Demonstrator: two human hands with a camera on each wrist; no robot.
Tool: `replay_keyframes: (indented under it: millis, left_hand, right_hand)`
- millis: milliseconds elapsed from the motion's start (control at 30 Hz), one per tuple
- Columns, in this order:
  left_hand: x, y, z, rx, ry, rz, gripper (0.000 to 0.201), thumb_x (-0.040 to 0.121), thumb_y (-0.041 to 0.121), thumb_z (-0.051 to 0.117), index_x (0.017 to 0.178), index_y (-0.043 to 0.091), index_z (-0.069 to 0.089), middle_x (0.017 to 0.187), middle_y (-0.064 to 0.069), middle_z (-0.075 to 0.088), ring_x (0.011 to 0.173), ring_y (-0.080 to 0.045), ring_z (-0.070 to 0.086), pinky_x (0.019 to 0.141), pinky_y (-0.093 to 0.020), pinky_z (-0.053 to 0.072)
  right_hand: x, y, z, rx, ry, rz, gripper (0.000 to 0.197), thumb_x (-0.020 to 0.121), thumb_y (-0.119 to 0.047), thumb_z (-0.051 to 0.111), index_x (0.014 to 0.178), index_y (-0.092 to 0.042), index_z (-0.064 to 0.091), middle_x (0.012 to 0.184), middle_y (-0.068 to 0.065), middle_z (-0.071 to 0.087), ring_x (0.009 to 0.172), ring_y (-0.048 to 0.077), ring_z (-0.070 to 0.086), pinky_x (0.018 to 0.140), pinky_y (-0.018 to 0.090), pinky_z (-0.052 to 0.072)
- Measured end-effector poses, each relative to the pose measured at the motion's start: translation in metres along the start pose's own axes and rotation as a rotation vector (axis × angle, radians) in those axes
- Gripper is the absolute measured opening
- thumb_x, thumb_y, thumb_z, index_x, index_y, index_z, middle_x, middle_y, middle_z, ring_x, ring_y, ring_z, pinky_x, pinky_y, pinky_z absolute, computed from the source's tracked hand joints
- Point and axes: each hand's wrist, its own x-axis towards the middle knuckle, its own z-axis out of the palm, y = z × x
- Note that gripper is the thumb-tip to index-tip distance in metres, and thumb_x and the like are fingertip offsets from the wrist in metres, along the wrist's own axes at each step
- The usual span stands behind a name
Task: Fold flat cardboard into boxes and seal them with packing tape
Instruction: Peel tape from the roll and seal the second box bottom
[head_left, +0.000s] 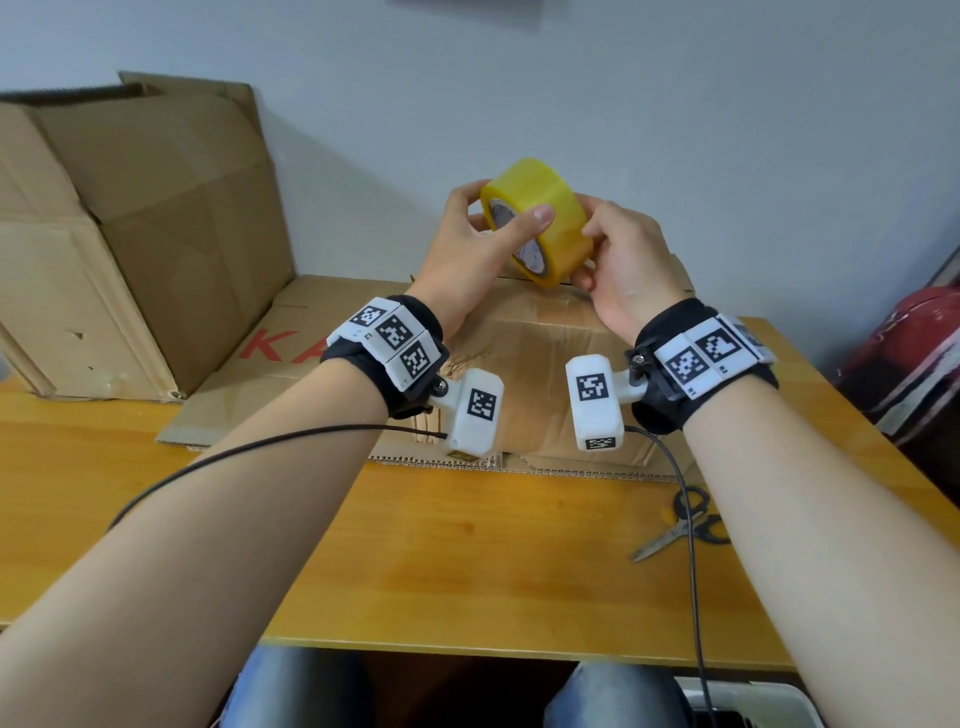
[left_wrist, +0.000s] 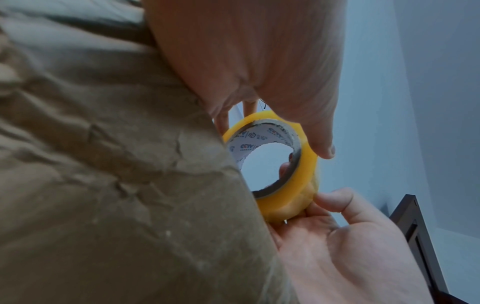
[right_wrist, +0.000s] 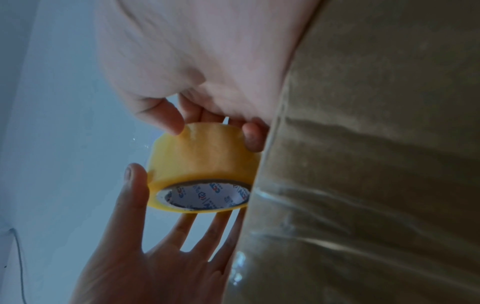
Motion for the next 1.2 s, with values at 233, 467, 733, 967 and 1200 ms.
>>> replay_keyframes:
  millis: [233,467,733,967,1200]
  left_hand:
    - [0.0007,0.0009,0.0008,0.012,0.001,-0.011,0.077,0.080,0.048,0.079,0.141,0.023,0.040,0.126,-0.005,0.065,0.106,-0.012,0.069,0.076,-0.019,0.053]
    - [-0.0003,0.0029,0.0017,0.005,0.007,-0.016,0.085,0.073,0.056,0.077,0.141,0.023,0.040,0.123,-0.003,0.066,0.106,-0.012,0.070,0.085,-0.026,0.056]
    - [-0.0002,0.0041,0.0020,0.036,0.010,-0.016,0.084,0.074,0.058,0.076,0.142,0.024,0.040,0.124,-0.004,0.065,0.108,-0.013,0.068,0.086,-0.027,0.055]
    - [0.0003,0.0036,0.0024,0.060,0.012,-0.024,0.074,0.085,0.052,0.074,0.144,0.023,0.039,0.125,-0.002,0.064,0.108,-0.009,0.066,0.077,-0.017,0.051]
    - [0.0013,0.0027,0.0033,0.070,0.025,-0.031,0.069,0.087,0.051,0.071,0.142,0.024,0.039,0.122,0.001,0.065,0.102,-0.004,0.066,0.063,-0.008,0.049]
  right_hand:
    - [-0.0024,-0.0018,-0.0003,-0.044,-0.013,-0.006,0.049,0.071,0.000,0.041,0.101,-0.013,0.077,0.087,0.015,0.061,0.074,0.025,0.049,0.050,0.029,0.028]
    - [0.0004,-0.0006,0.0006,0.015,0.013,0.026,0.037,0.076,-0.018,0.049,0.102,-0.013,0.075,0.095,0.015,0.064,0.075,0.022,0.053,0.049,0.029,0.029]
    - [0.0016,0.0001,0.0010,0.038,0.028,0.040,0.043,0.075,-0.011,0.045,0.103,-0.013,0.077,0.099,0.015,0.061,0.081,0.024,0.052,0.048,0.027,0.029]
    - [-0.0029,-0.0017,-0.0011,-0.062,-0.012,0.003,0.055,0.069,0.006,0.040,0.100,-0.018,0.078,0.090,0.016,0.066,0.080,0.030,0.051,0.051,0.030,0.030]
    - [0.0020,0.0002,-0.0008,0.041,0.001,0.060,0.037,0.083,-0.015,0.046,0.105,-0.015,0.075,0.103,0.016,0.066,0.079,0.023,0.055,0.049,0.027,0.032]
